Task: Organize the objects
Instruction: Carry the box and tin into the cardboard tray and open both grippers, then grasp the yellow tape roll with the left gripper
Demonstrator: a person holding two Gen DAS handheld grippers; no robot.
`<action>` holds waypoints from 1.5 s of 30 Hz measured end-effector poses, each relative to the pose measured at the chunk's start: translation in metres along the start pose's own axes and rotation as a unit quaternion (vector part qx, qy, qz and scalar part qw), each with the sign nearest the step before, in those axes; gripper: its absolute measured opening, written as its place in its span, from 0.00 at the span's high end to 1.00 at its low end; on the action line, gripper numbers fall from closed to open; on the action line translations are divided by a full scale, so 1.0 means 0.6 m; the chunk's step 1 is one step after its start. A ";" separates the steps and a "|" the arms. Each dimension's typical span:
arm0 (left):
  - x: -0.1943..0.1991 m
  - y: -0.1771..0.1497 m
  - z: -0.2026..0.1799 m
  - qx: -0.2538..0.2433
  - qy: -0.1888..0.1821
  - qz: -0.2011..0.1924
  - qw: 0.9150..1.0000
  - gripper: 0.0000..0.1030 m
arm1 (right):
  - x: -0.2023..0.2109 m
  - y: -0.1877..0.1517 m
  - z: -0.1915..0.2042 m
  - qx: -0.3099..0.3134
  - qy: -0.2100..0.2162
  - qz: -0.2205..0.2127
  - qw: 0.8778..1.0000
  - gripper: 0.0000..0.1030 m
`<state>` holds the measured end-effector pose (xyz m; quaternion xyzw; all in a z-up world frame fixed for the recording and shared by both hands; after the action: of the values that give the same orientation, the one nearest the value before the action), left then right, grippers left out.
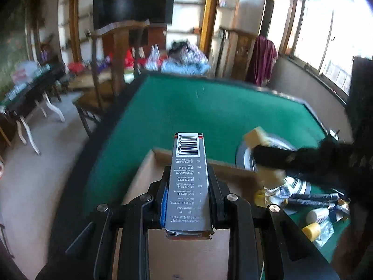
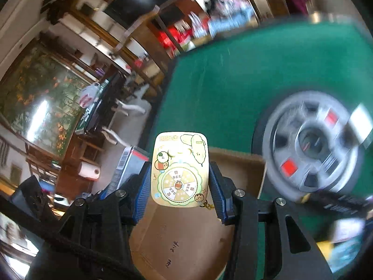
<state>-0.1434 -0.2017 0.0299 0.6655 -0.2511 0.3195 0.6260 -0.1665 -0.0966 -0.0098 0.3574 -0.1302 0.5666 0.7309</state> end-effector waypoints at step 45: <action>0.138 -0.120 -0.143 0.079 -0.071 -0.036 0.994 0.29 | 0.317 -0.101 -0.204 0.052 -0.124 -0.062 0.989 0.30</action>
<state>-0.0444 -0.1048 0.0435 0.7428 -0.2450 0.2673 0.5628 -0.0753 0.1189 -0.0062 0.4698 -0.1675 0.4772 0.7235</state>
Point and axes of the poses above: each gripper's, at about its wrist camera, not at the fingertips, and x roughly against the way its jaws point, z to its left, y to its top, the point moved 9 cm from there along -x, roughly the way its jaws point, and after that the axes turned 8 degrees about y, right-handed, at the moved point
